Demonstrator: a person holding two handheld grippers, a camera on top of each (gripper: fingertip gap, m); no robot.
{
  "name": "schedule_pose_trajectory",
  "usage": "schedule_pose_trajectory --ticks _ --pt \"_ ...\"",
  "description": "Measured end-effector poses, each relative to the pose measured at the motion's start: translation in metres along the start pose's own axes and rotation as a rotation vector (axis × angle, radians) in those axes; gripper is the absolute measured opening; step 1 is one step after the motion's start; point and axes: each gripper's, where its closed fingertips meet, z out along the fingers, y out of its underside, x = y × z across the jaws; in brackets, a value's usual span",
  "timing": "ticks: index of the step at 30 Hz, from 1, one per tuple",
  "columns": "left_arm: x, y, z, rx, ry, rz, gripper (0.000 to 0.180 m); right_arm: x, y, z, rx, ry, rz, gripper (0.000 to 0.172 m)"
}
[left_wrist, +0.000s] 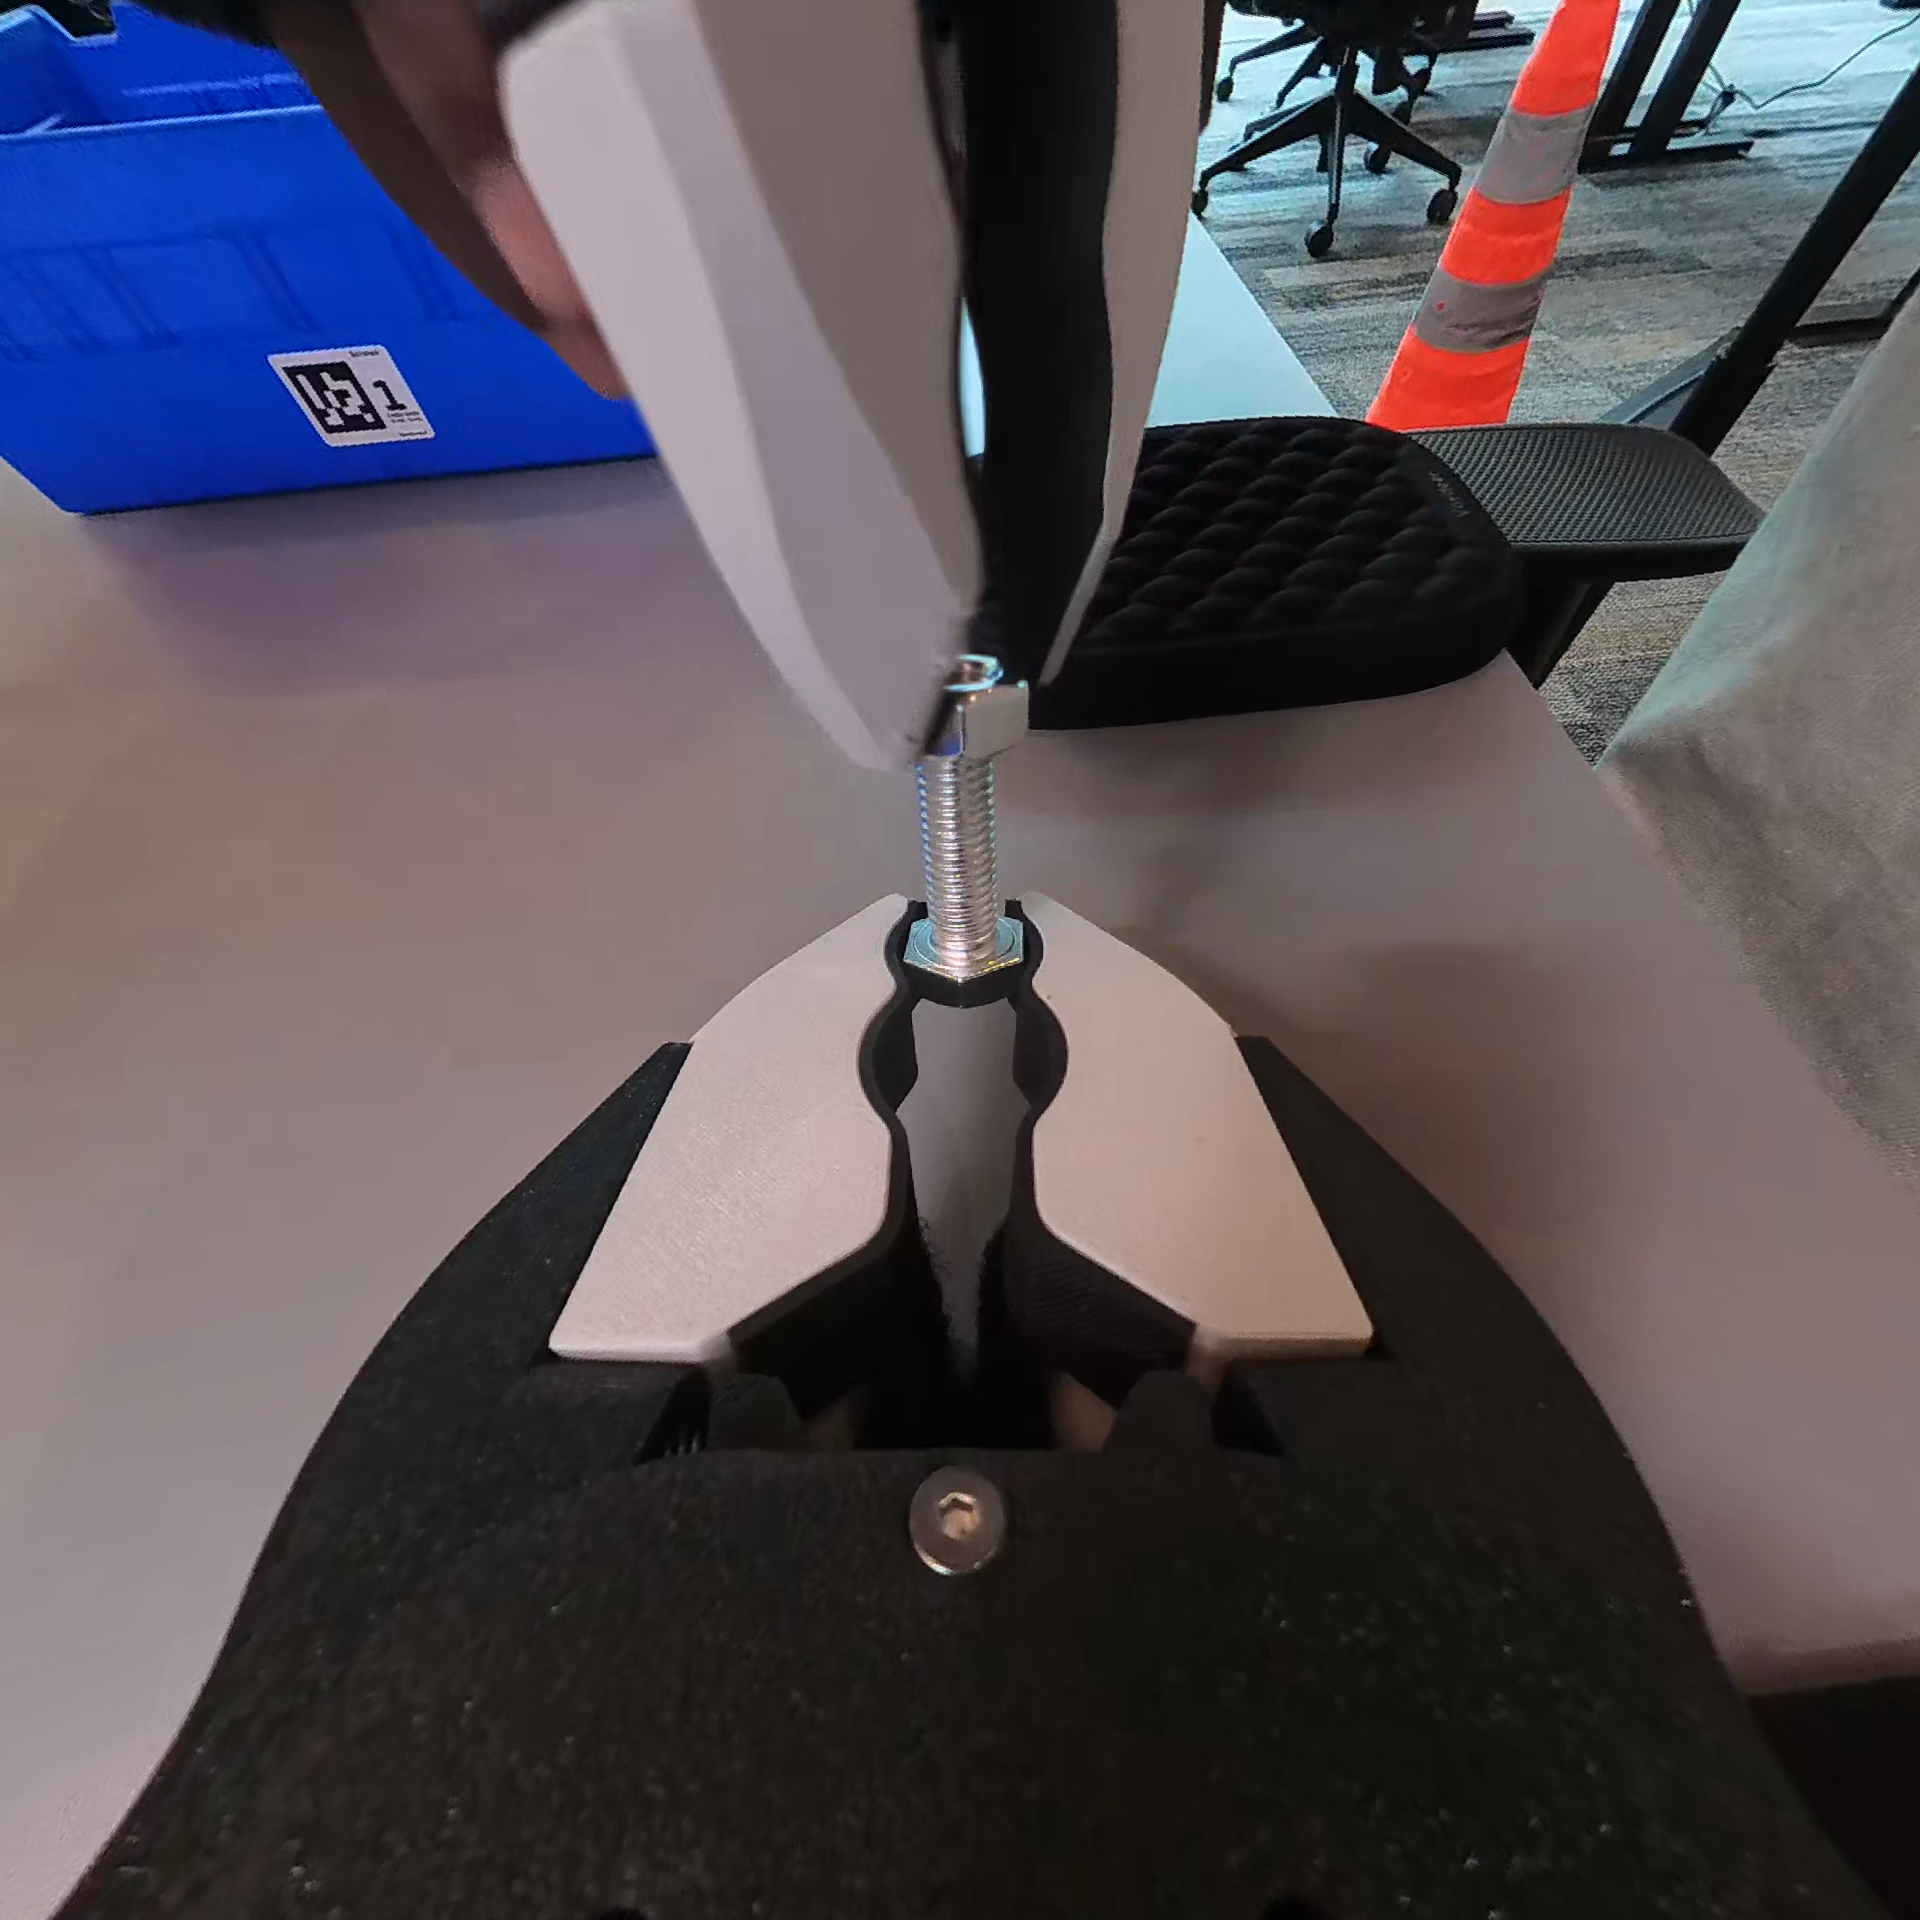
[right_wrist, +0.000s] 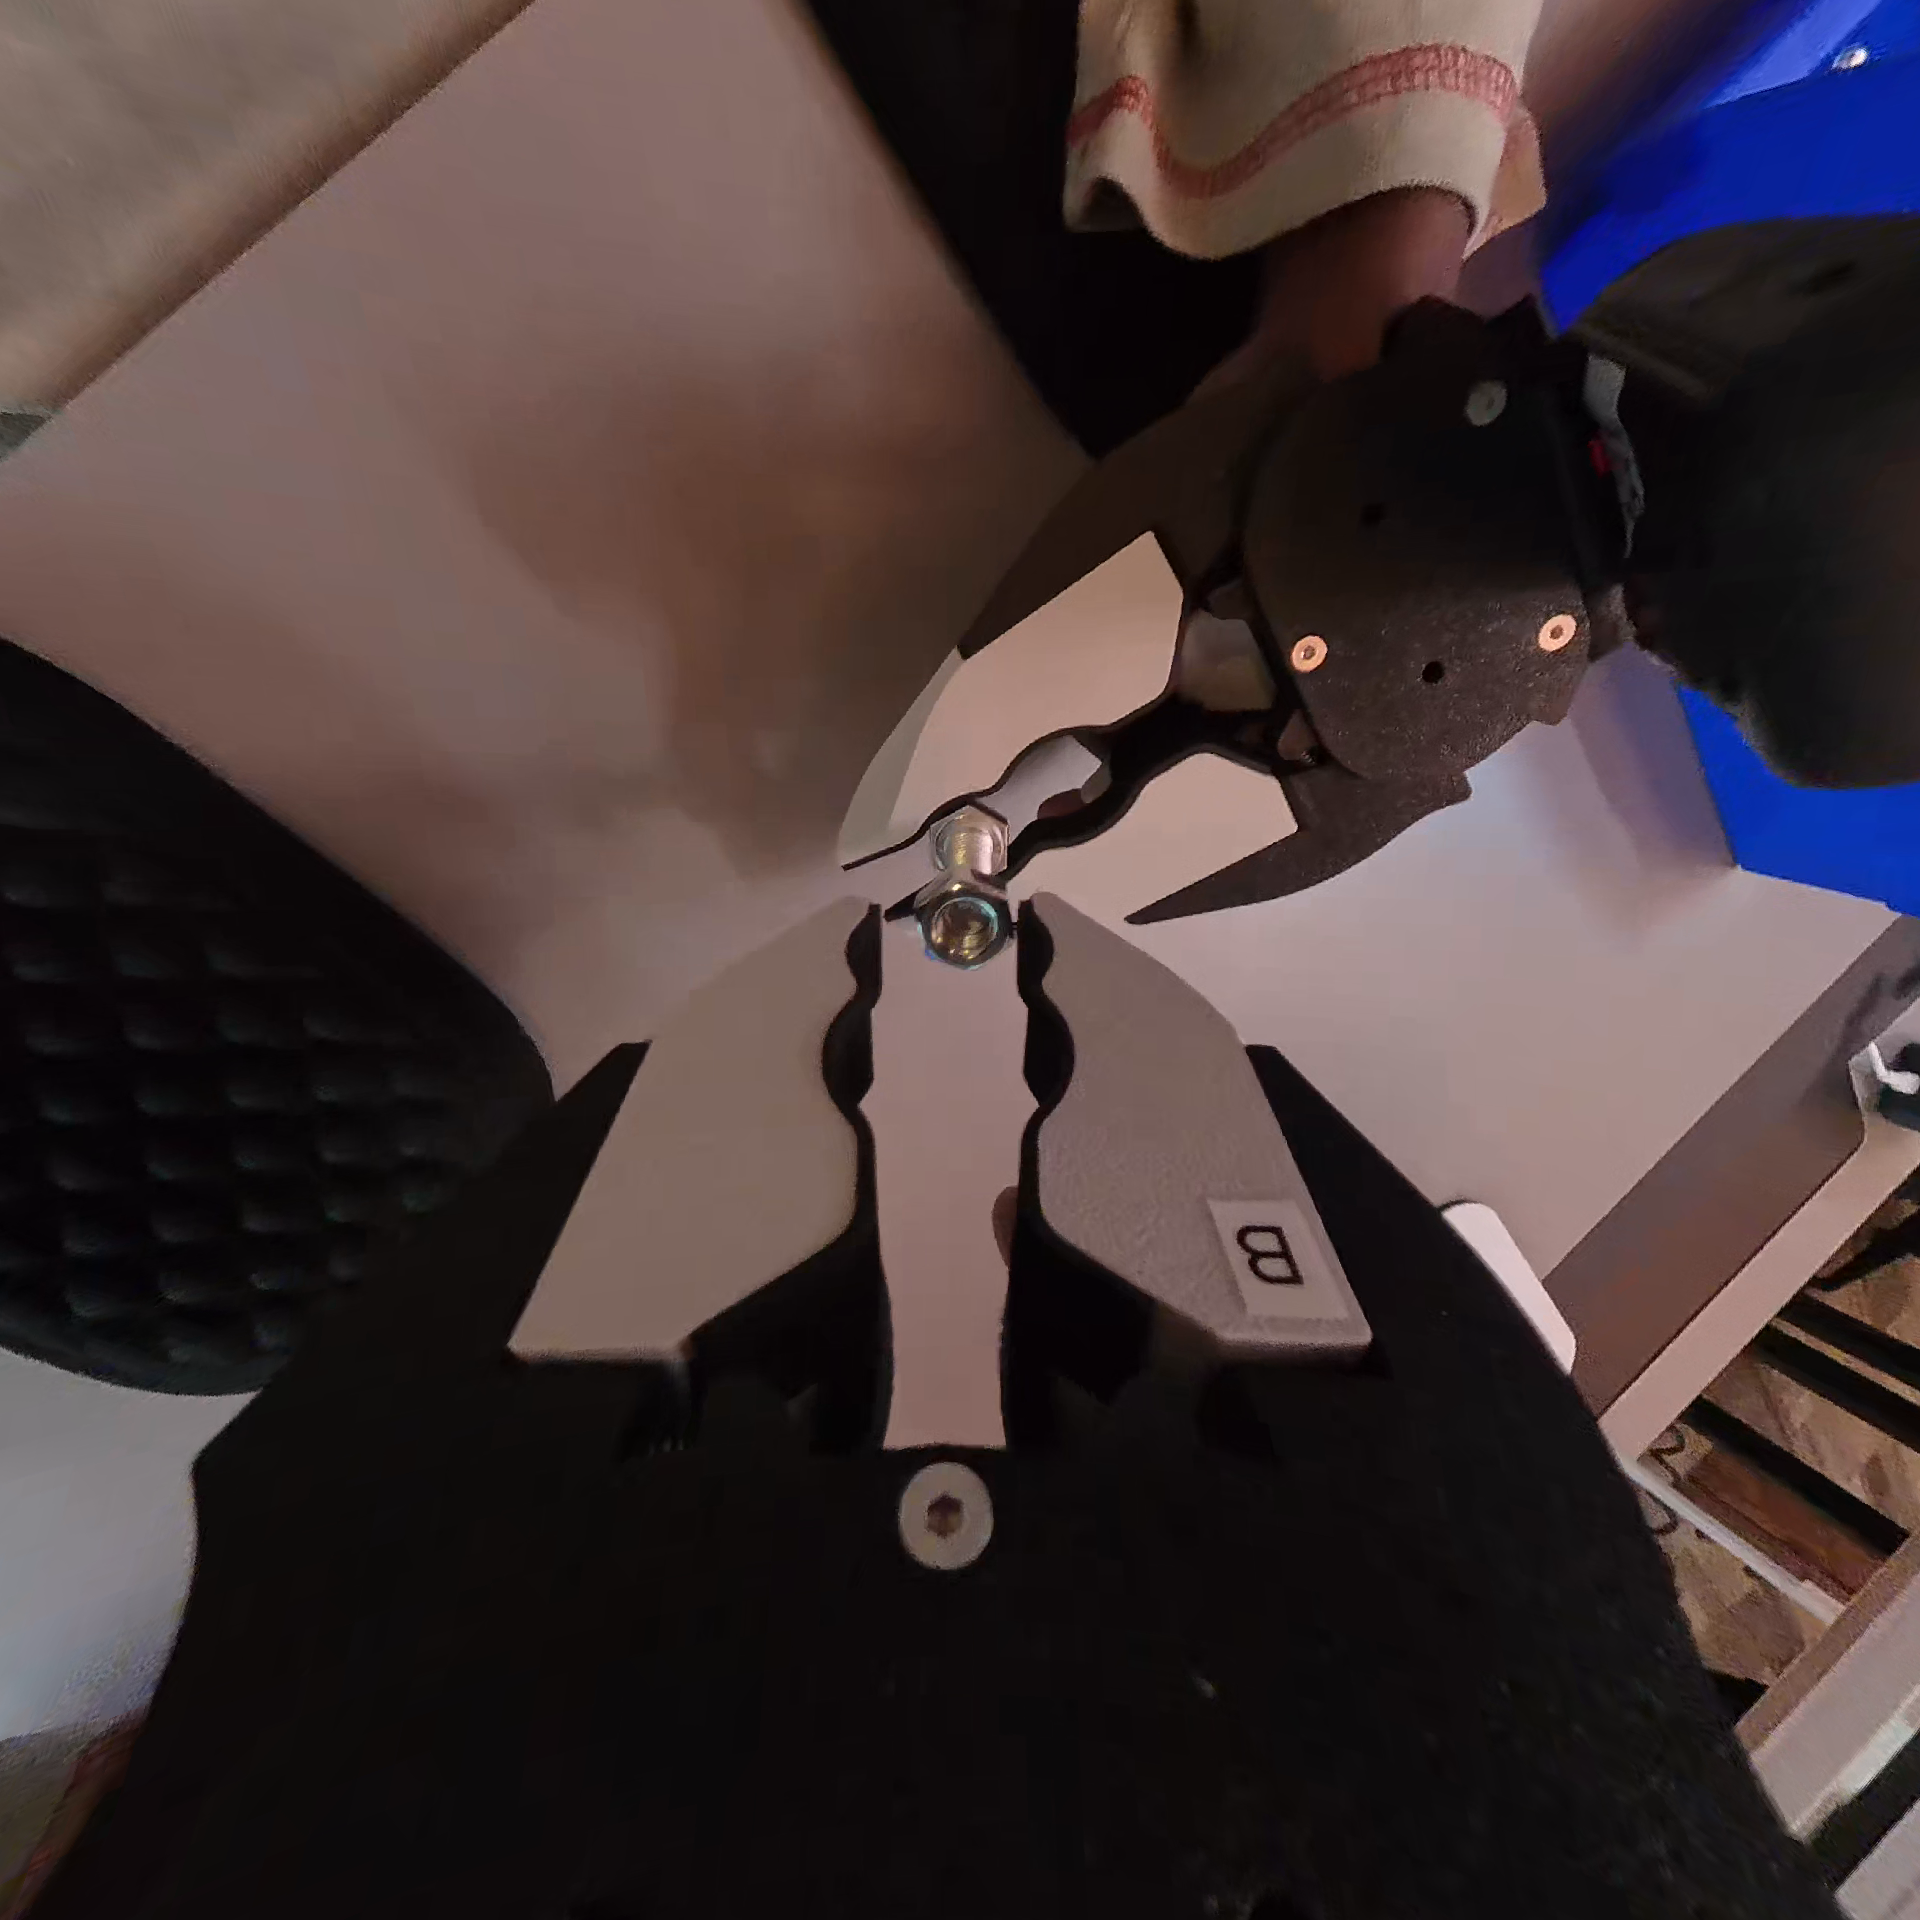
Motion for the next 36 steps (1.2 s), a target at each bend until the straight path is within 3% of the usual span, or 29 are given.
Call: schedule_pose_trajectory --ticks 6,13,19,36 --pt "-0.002 0.001 0.0 -0.005 -0.026 0.006 0.014 0.003 -0.001 0.001 0.015 0.0 0.142 0.018" --pt "-0.014 0.006 0.002 -0.047 -0.118 -0.015 0.014 0.004 0.012 0.004 -0.101 0.034 0.604 0.017" --pt "-0.015 0.007 0.003 -0.055 -0.131 -0.011 0.014 0.005 0.013 0.004 -0.08 0.051 0.919 0.017" --pt "-0.015 0.003 0.001 -0.023 -0.129 -0.009 0.014 0.006 0.011 0.006 -0.026 0.073 0.925 0.019"
